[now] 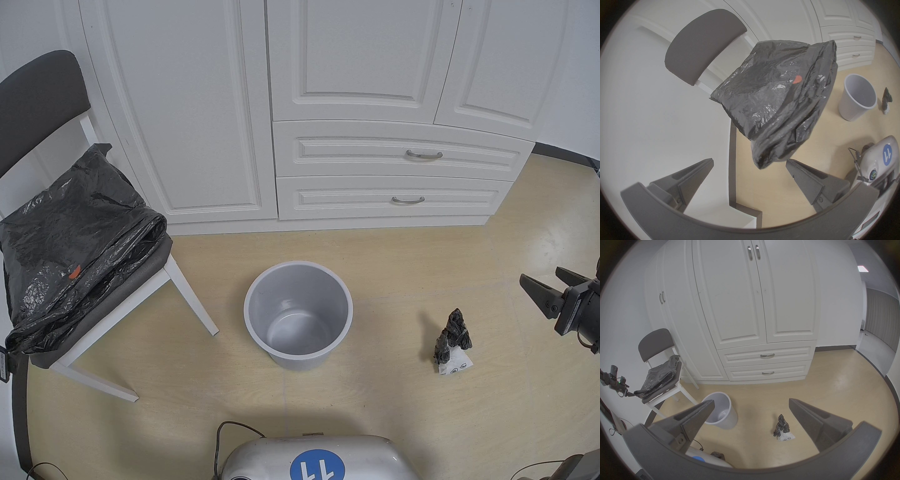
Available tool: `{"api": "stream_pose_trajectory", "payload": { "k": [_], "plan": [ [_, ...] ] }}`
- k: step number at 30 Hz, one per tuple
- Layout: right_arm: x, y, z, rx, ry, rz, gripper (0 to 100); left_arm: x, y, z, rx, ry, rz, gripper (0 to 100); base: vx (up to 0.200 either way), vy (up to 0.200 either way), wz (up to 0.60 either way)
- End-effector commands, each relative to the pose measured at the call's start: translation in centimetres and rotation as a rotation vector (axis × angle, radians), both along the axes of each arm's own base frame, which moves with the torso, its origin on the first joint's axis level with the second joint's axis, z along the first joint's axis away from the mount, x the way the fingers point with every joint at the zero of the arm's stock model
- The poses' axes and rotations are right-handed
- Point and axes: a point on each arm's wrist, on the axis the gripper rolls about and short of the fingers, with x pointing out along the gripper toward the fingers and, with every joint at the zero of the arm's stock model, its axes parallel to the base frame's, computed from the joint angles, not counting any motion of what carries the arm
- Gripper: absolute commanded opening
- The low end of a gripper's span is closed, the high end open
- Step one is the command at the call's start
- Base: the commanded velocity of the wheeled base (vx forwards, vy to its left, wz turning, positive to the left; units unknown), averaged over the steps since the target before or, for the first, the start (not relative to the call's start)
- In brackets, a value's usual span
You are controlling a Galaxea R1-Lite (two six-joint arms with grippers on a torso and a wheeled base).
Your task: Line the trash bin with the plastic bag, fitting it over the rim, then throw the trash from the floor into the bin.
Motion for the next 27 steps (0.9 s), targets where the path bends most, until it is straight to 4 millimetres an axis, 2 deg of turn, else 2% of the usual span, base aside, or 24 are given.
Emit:
{"api": "stream_pose_trajectory", "payload": {
  "k": [1,11,21,27],
  "plan": [
    [0.4,0.2,-0.3,0.003,0.022,0.002,100,1.5,1.7,-2.0,-0.046,0.040,0.009,100,0.000,0.000,0.00],
    [0.5,0.2,-0.4,0.007,0.028,0.001,100,3.8,4.1,-3.9,-0.053,0.032,0.016,100,0.000,0.000,0.00],
    [0.5,0.2,-0.3,0.008,0.025,0.003,100,4.0,4.1,-4.6,-0.085,0.044,-0.013,100,0.000,0.000,0.00],
    [0.3,0.1,-0.1,0.014,0.014,0.001,100,4.6,3.9,-3.9,-0.099,-0.044,-0.059,100,0.000,0.000,0.00]
  ]
}}
